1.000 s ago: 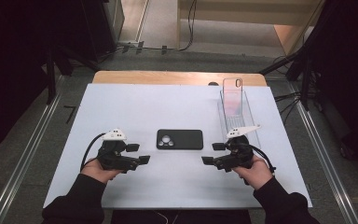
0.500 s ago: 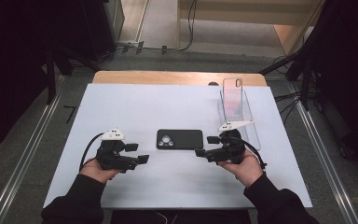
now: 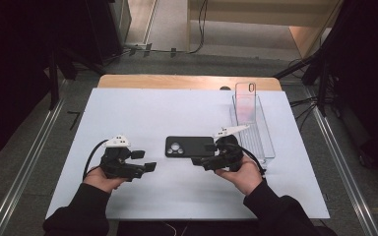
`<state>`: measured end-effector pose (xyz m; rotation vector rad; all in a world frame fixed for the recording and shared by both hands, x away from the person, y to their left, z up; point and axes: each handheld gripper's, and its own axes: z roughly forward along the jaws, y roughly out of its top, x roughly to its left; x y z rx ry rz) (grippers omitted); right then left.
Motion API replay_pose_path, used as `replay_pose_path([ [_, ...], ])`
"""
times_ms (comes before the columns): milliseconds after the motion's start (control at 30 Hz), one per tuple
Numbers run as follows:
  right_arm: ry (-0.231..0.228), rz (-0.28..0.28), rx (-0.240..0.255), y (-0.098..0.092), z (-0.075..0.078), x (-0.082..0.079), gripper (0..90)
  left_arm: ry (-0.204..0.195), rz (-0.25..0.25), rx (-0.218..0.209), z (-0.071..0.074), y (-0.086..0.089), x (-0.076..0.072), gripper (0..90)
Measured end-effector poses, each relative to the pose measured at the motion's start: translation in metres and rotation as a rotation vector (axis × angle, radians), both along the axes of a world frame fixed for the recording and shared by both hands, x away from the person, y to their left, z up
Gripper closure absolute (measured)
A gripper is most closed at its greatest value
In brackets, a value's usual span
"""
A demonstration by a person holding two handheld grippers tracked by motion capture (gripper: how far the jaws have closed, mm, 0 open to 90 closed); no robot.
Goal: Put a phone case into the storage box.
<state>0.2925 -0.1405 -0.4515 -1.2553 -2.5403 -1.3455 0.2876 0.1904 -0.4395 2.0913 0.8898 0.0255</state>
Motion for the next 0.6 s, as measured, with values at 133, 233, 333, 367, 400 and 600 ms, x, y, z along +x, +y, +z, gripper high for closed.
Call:
replay_pose_path([
  [133,-0.001,0.017,-0.010,0.014,-0.002,0.003,19.8,-0.002,0.001,0.004,0.000,0.000,0.000,30.5],
  [233,0.002,0.027,-0.021,0.023,-0.003,0.007,19.9,-0.003,0.003,0.003,0.000,0.000,0.000,30.5],
  [333,0.004,0.038,-0.024,0.031,-0.006,0.012,20.4,-0.003,0.007,0.002,0.000,0.001,0.001,30.5],
  [367,0.005,0.039,-0.026,0.033,-0.006,0.013,20.7,-0.005,0.006,0.005,0.000,0.001,0.001,30.5],
  [400,0.009,0.040,-0.029,0.036,-0.007,0.014,21.0,-0.005,0.007,0.007,0.000,0.002,0.001,30.5],
  [600,0.004,0.066,-0.048,0.047,-0.013,0.023,37.4,-0.007,0.012,0.009,0.000,0.003,0.002,30.5],
])
